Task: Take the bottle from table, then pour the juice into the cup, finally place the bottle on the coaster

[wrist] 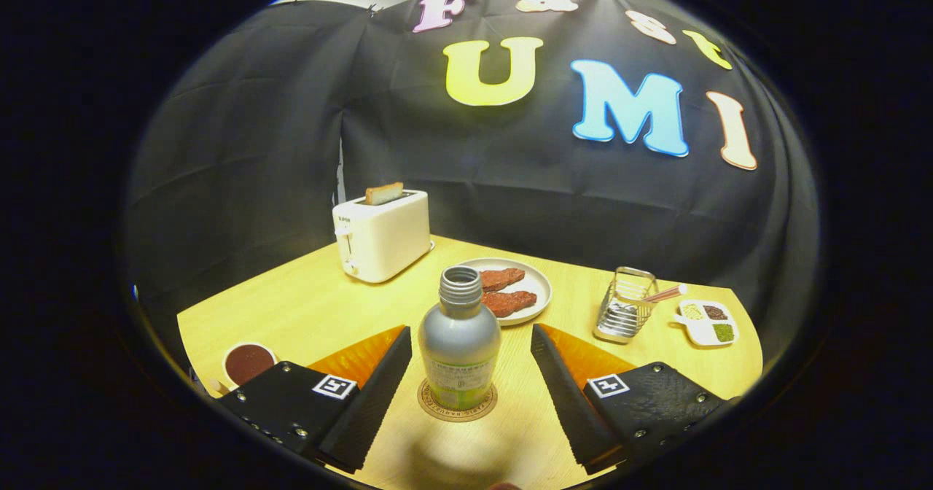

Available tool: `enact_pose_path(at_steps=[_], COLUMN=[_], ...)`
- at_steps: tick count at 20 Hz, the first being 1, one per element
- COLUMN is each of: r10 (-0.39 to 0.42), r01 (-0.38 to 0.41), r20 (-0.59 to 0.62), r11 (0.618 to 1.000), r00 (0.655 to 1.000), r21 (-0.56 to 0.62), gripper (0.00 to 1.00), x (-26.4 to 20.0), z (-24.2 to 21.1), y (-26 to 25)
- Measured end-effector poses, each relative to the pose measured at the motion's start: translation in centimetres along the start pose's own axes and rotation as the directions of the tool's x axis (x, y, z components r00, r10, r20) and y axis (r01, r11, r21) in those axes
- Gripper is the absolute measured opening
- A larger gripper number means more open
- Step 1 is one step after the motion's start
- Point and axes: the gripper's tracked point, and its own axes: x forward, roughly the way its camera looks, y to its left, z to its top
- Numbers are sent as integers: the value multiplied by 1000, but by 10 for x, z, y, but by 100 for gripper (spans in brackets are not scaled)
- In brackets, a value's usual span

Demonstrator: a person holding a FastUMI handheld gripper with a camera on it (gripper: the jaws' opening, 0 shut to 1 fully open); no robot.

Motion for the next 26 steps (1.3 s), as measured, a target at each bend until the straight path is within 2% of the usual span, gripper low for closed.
enact_pose_path(at_steps=[11,20,26], r10=[-168,-299,-358], r01=[164,288,336], r20=[110,186,227], r11=[985,954,933], r00=[980,936,905], r21=[46,85,130], gripper=[99,99,99], x=[-80,-143,-178], z=[43,56,56], y=[-12,-15,-12])
